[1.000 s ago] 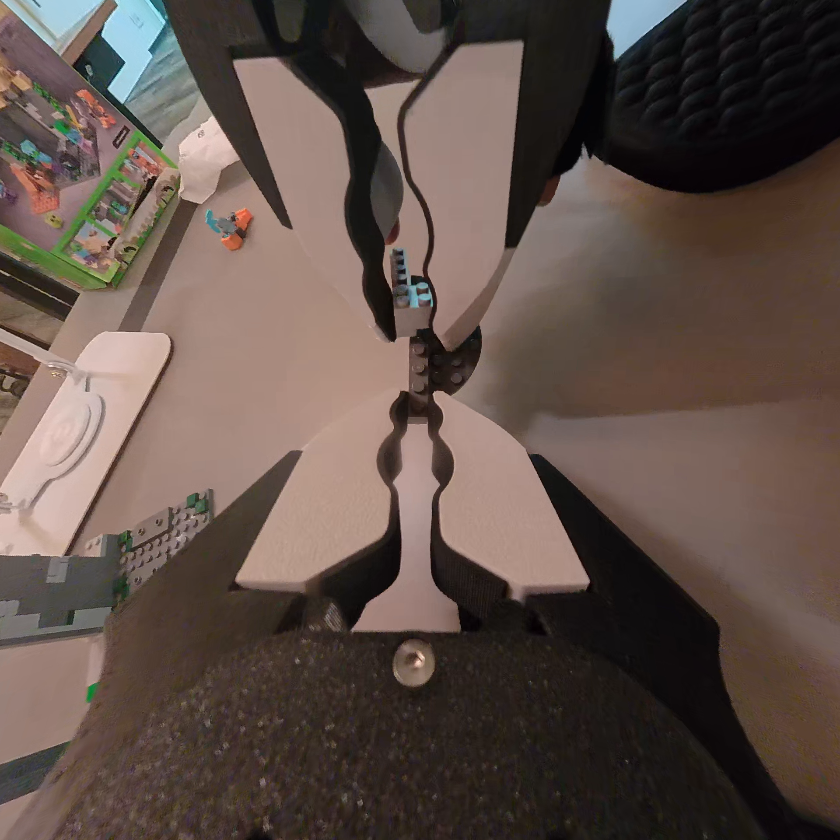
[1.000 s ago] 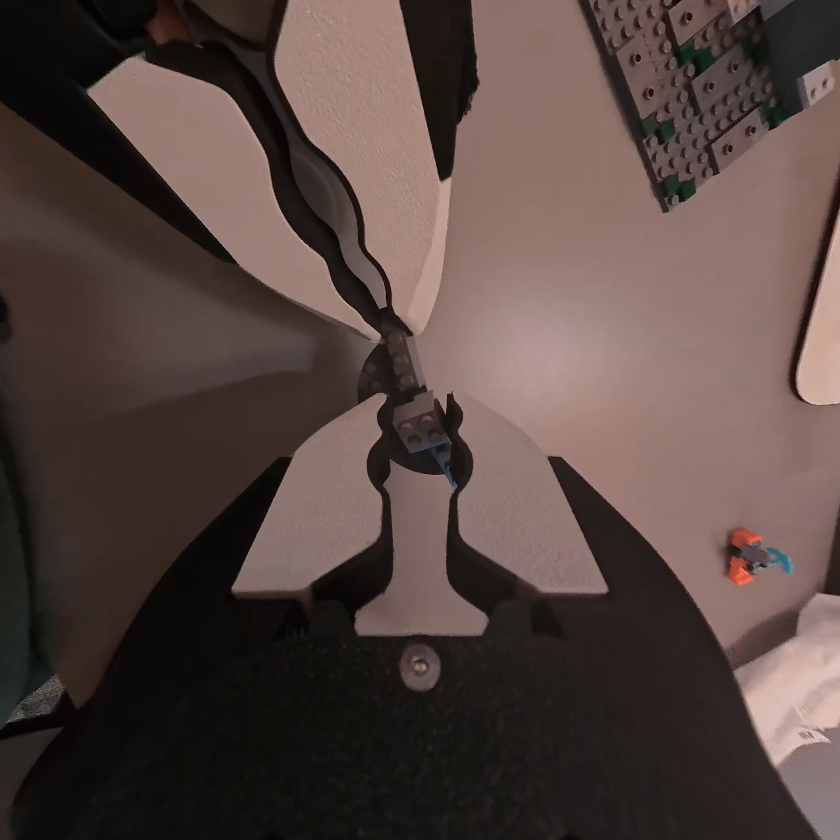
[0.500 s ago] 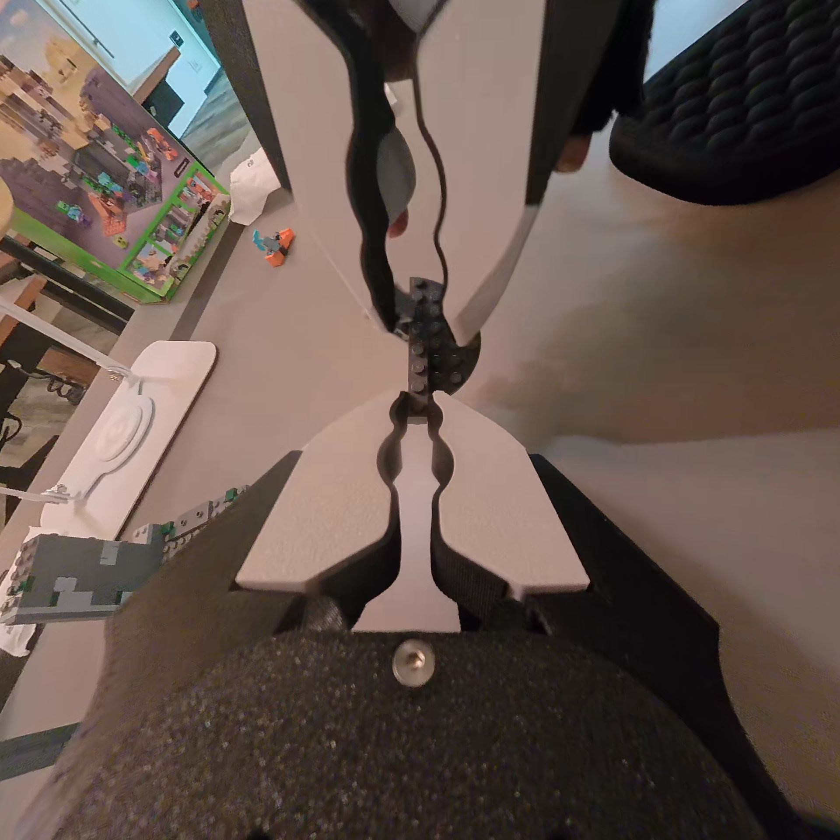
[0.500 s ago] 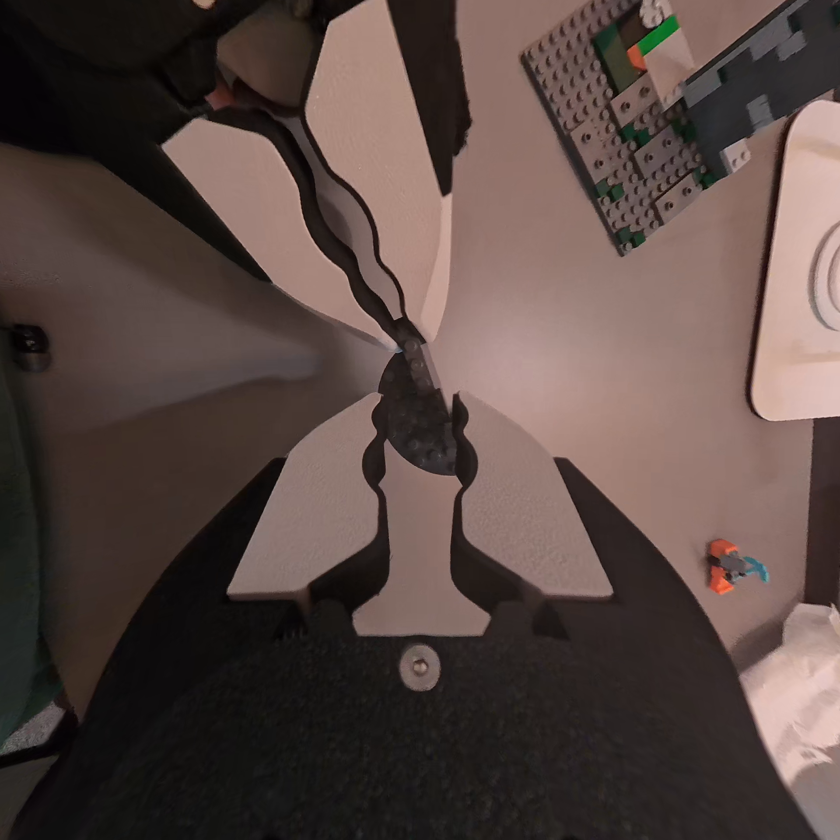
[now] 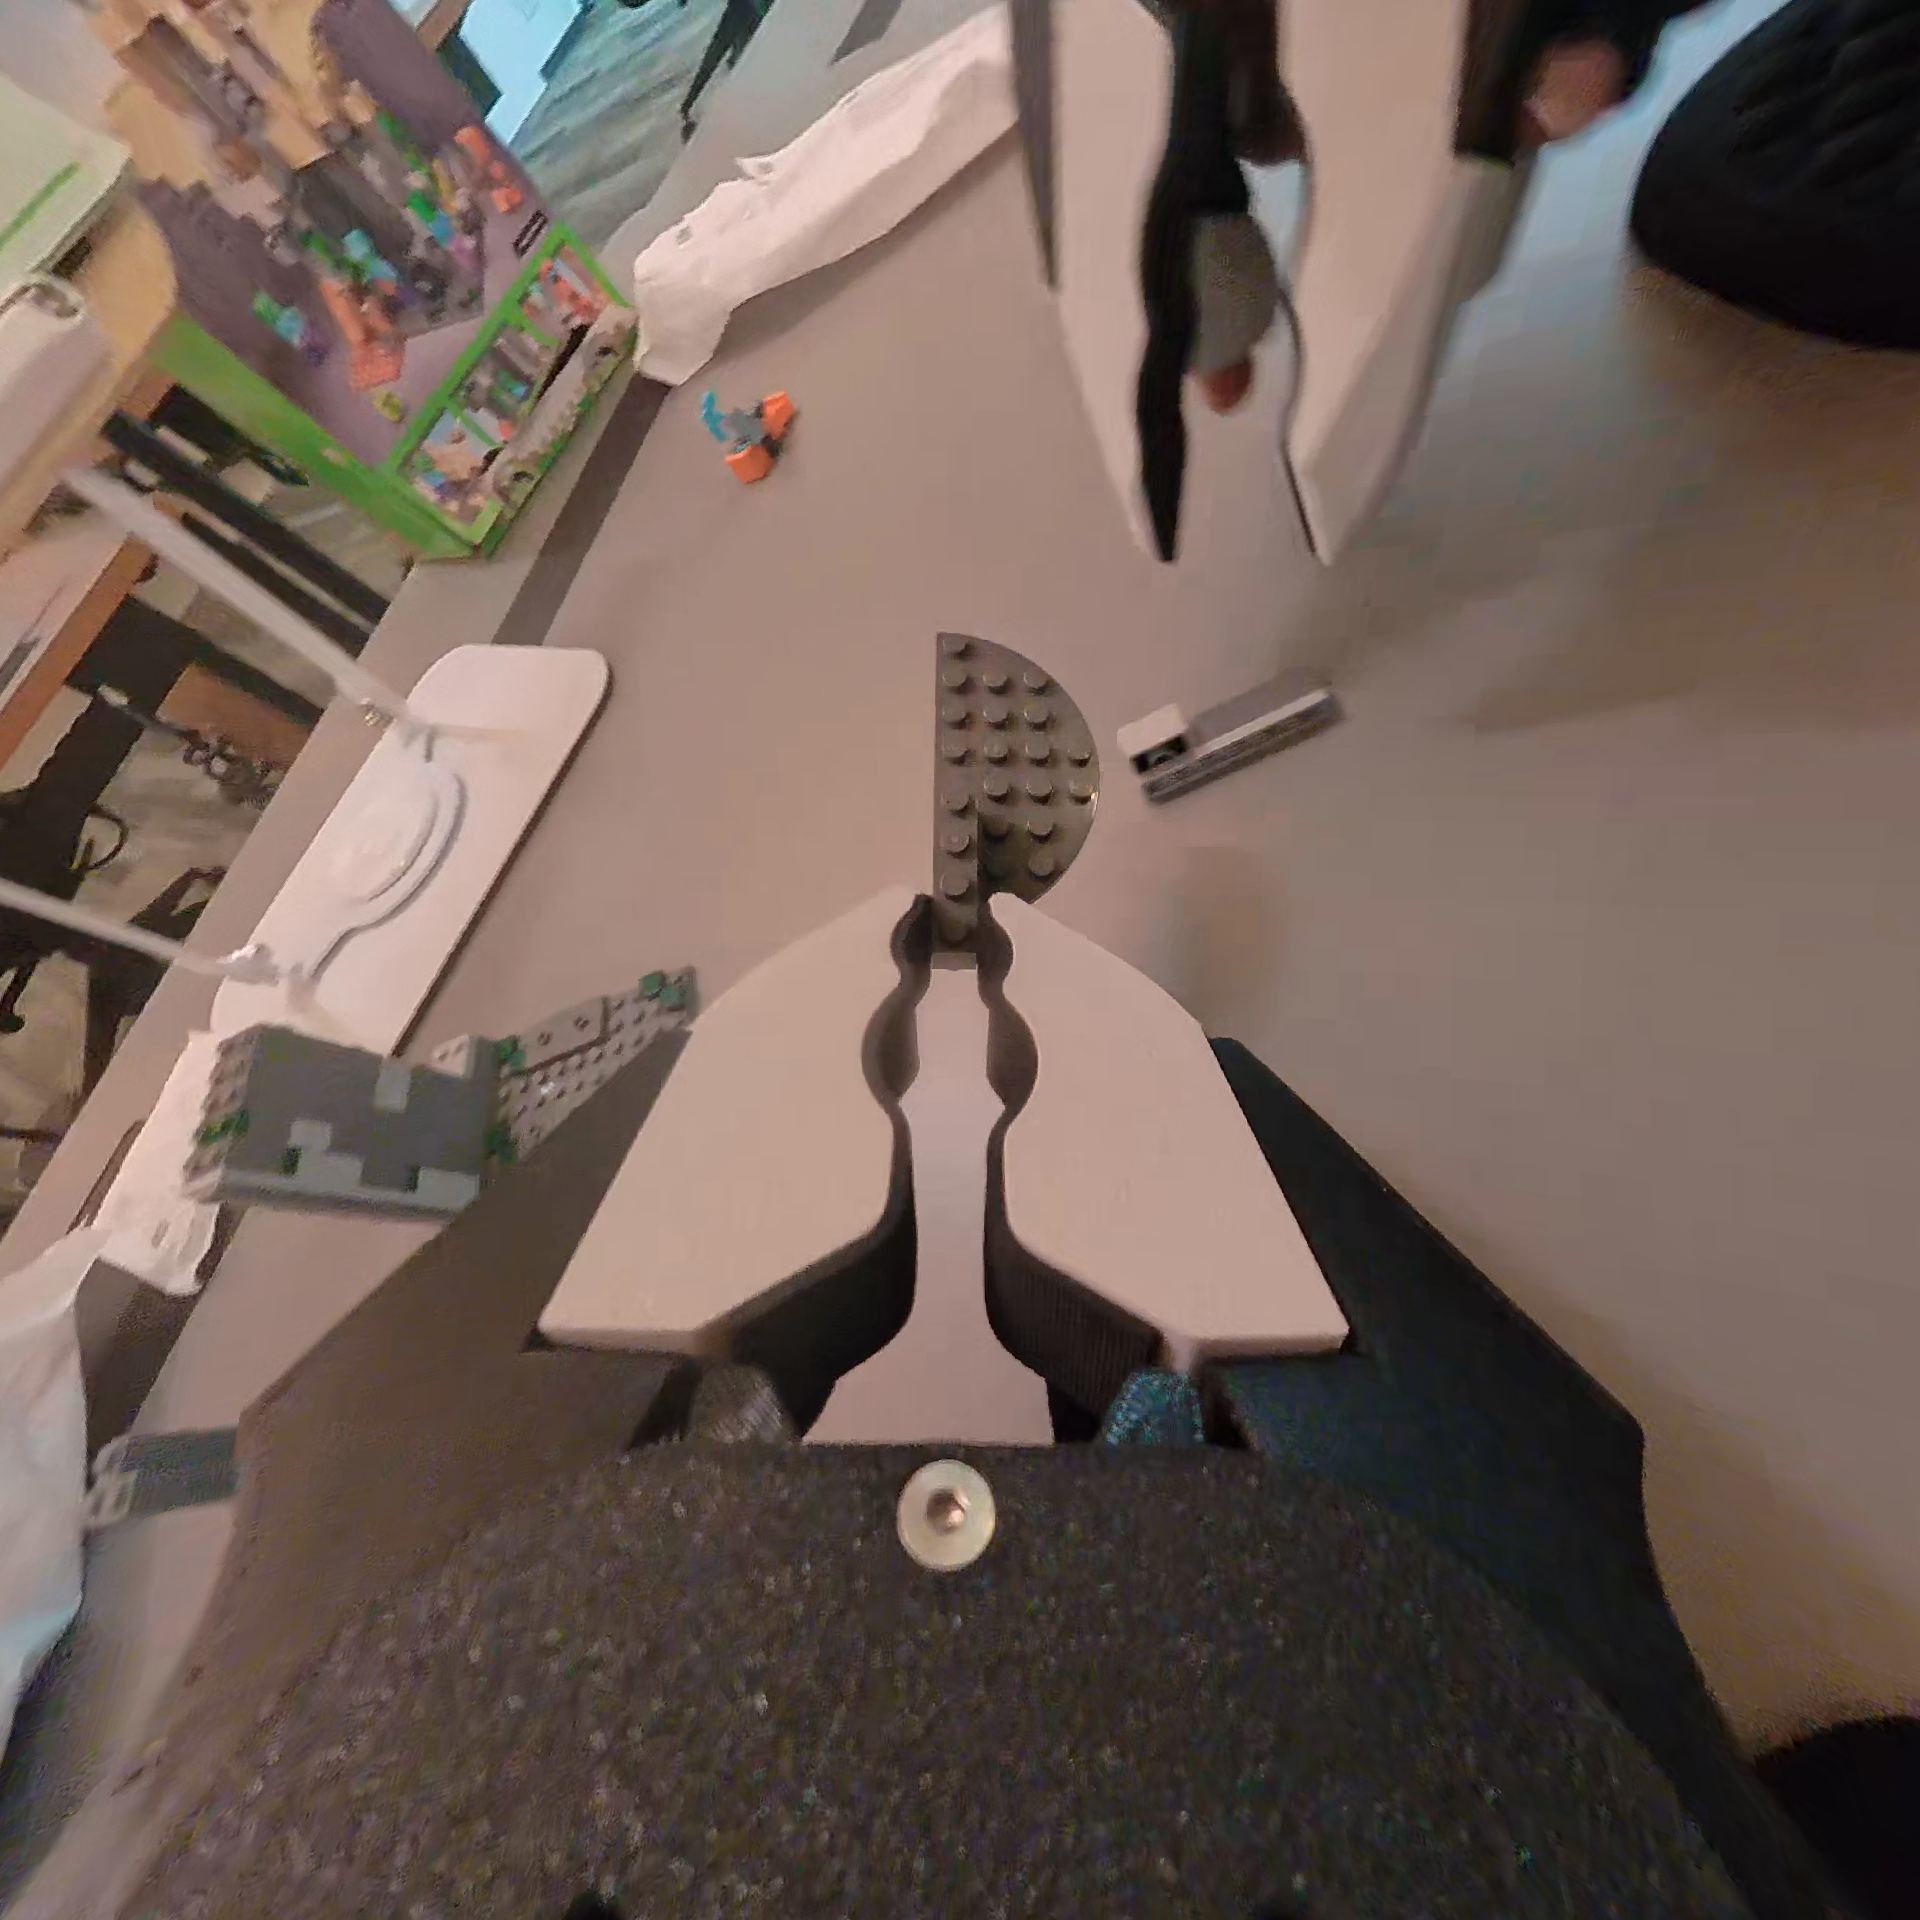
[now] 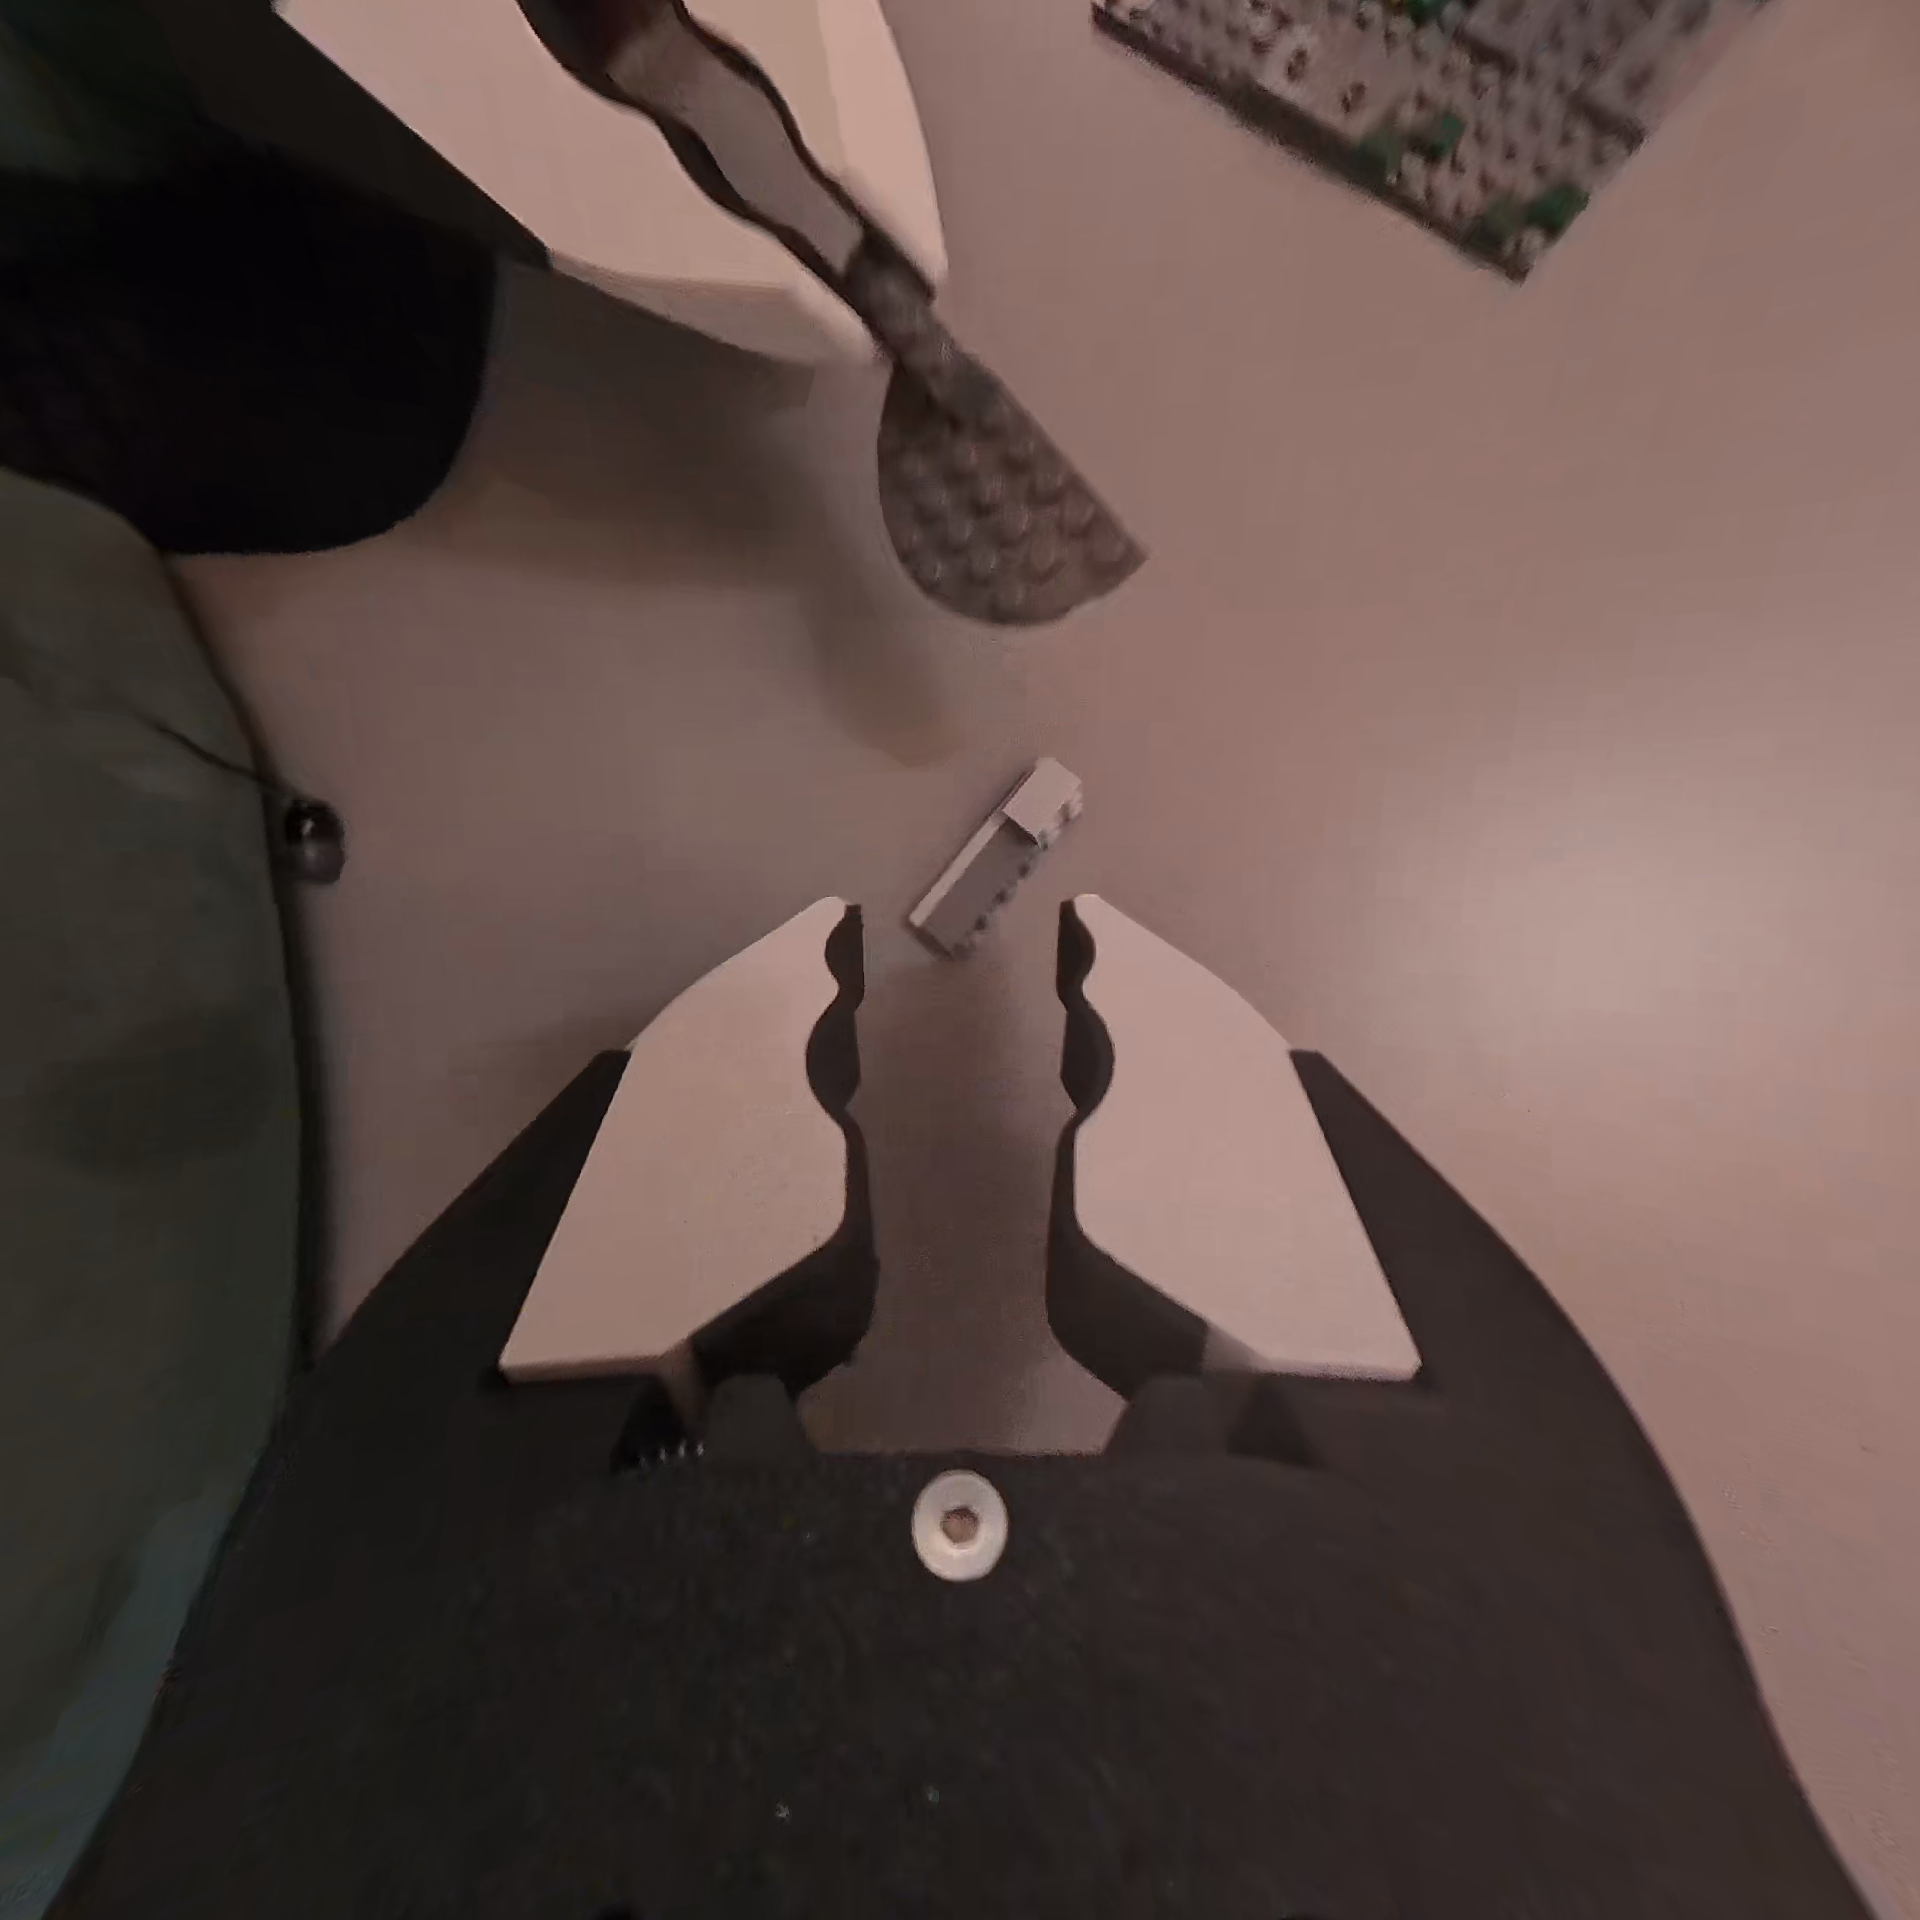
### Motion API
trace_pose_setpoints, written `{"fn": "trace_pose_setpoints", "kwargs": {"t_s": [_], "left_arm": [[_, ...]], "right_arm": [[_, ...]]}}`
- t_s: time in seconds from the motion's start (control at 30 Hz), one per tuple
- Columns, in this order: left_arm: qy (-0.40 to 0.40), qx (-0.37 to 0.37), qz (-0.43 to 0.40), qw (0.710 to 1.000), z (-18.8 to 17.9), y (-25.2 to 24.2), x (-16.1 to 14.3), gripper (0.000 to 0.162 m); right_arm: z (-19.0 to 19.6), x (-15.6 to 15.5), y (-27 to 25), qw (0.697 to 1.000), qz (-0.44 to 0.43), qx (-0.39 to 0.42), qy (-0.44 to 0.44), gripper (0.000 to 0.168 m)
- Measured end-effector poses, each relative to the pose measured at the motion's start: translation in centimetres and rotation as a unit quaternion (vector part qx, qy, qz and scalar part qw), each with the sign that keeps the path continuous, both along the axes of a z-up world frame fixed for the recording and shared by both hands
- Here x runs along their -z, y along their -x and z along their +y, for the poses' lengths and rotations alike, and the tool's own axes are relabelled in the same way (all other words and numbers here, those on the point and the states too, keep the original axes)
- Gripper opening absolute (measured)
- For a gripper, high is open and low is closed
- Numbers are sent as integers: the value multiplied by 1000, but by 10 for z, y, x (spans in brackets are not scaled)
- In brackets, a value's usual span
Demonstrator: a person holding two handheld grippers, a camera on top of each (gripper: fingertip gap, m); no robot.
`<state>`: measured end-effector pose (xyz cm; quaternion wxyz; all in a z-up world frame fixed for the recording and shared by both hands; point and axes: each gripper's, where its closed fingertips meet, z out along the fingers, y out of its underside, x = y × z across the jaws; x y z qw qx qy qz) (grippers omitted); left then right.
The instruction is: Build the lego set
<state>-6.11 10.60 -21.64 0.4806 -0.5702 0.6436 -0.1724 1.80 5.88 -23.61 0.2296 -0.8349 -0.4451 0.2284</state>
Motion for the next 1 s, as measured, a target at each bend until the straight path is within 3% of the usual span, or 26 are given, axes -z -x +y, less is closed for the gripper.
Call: {"fn": "trace_pose_setpoints", "kwargs": {"t_s": [0.17, 0.3, 0.43, 0.53, 0.6, 0.67, 0.77, 0.8, 0.87, 1.0], "left_arm": [[7, -18, 5, 1000, 11, 8, 6, 8], [4, -19, 11, 1000, 11, 9, 8, 8], [5, -21, 15, 1000, 11, 10, 10, 8], [8, -25, 16, 1000, 13, 11, 11, 8], [13, -28, 16, 999, 14, 12, 12, 8], [17, -30, 17, 999, 15, 13, 13, 8], [23, -29, 15, 999, 15, 13, 14, 8], [25, -28, 15, 999, 14, 12, 14, 8], [27, -25, 17, 999, 13, 12, 15, 8], [31, -17, 19, 999, 9, 10, 17, 8]], "right_arm": [[12, 30, 10, 998, -50, 45, -5, 37], [22, 34, 10, 996, -24, 68, 59, 22], [22, 38, 16, 993, -11, 63, 96, 20], [17, 39, 28, 999, -36, 9, 40, 16], [17, 38, 32, 995, -86, -38, -42, 16], [19, 35, 31, 963, -171, -111, -174, 15], [9, 37, 26, 865, -296, -231, -332, 16], [3, 37, 29, 851, -299, -242, -358, 16], [-10, 35, 31, 860, -275, -241, -357, 18], [-22, 27, 30, 919, -200, -188, -283, 29]]}}
